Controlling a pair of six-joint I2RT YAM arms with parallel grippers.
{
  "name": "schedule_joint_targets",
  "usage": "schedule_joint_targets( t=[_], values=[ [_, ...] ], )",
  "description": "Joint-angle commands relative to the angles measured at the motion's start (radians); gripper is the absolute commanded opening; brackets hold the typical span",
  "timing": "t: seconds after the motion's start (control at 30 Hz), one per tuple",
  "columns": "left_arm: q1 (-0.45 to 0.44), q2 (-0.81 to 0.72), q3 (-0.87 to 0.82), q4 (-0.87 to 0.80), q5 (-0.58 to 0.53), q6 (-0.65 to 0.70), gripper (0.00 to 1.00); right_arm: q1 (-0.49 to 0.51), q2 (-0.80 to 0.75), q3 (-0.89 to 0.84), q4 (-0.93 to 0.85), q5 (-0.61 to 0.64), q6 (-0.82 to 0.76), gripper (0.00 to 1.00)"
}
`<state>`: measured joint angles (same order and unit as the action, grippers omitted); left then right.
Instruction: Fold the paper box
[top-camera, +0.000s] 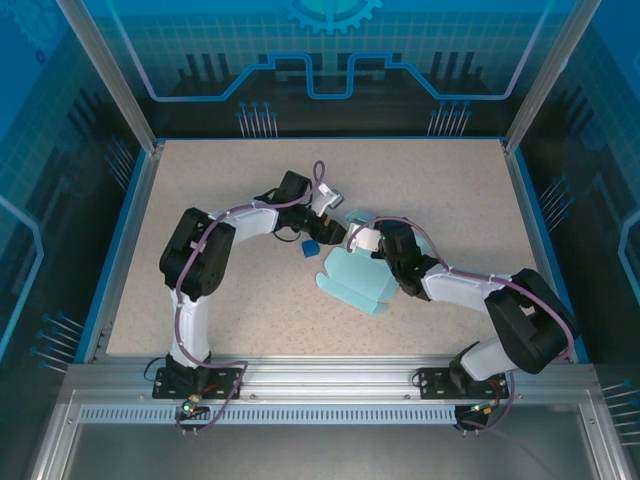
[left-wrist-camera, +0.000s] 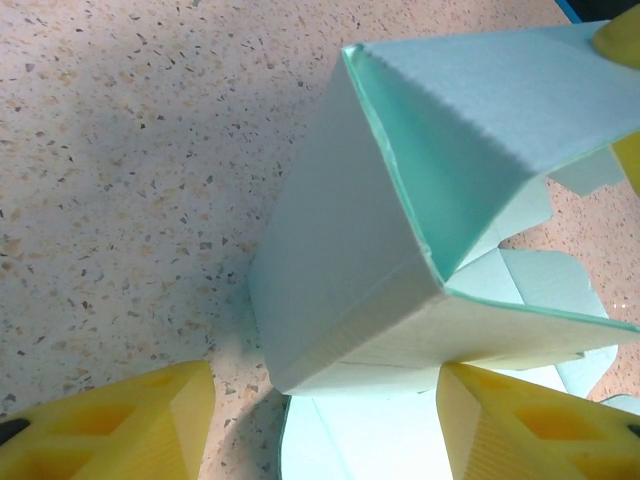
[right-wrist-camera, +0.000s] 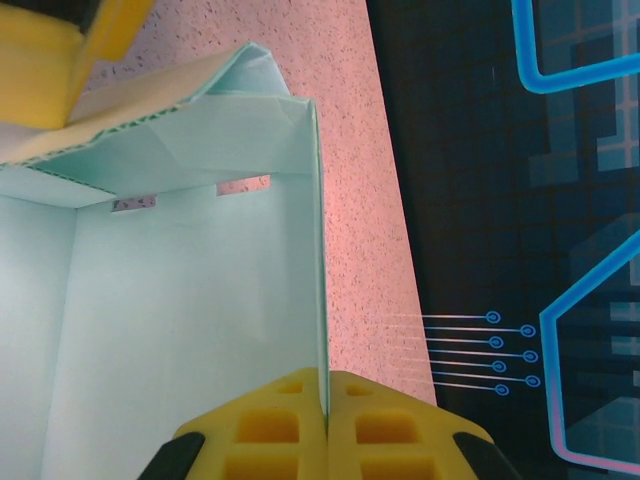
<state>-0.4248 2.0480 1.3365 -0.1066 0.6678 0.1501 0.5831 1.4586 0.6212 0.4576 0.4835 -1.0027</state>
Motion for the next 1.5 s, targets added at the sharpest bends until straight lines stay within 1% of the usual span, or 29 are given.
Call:
schedule_joint_targets(
  t=[0.0,0.17,0.33,0.47,0.57,0.73,0.87,1.0,1.13,1.3,1.47],
  values=[
    [-0.011,-0.02,-0.018,0.029,0.048,0.059,0.62,-0.011,-0.02,-0.012,0.022,-0.04,0.003,0.0],
    [-0.011,-0.011,-0.006,0.013,0.038,0.07,0.62,-0.011,-0.015,-0.038,0.062,-0.058,-0.018,0.0],
    [-0.012,-0.016,-0.014,0.012,0.049,0.078,0.6,0.008,-0.023,-0.061,0.089,-0.027,-0.021,0.0],
    [-0.017,-0.023,-0.037,0.039,0.048,0.07,0.6,0.021,-0.023,-0.083,0.126,-0.015,-0.027,0.0],
    [-0.031,-0.032,-0.066,0.067,-0.003,0.059,0.6,0.034,-0.018,-0.099,0.159,-0.003,-0.037,0.0],
    [-0.047,-0.051,-0.128,0.147,-0.023,0.029,0.6,0.049,-0.018,-0.128,0.204,0.011,-0.05,0.0],
    [-0.054,-0.055,-0.14,0.197,-0.037,0.0,0.6,0.061,-0.012,-0.138,0.217,0.019,-0.05,0.0],
    [-0.058,-0.06,-0.142,0.205,-0.039,0.003,0.61,0.061,-0.014,-0.141,0.221,0.026,-0.05,0.0],
    [-0.053,-0.082,-0.151,0.172,-0.039,0.016,0.64,0.055,-0.036,-0.14,0.194,0.021,-0.042,0.0],
    [-0.04,-0.144,-0.167,0.121,-0.059,0.048,0.73,0.049,-0.056,-0.133,0.172,0.013,-0.031,0.0],
    [-0.006,-0.182,-0.169,0.07,-0.065,0.067,0.79,0.046,-0.05,-0.129,0.17,0.013,-0.029,0.0]
  ],
)
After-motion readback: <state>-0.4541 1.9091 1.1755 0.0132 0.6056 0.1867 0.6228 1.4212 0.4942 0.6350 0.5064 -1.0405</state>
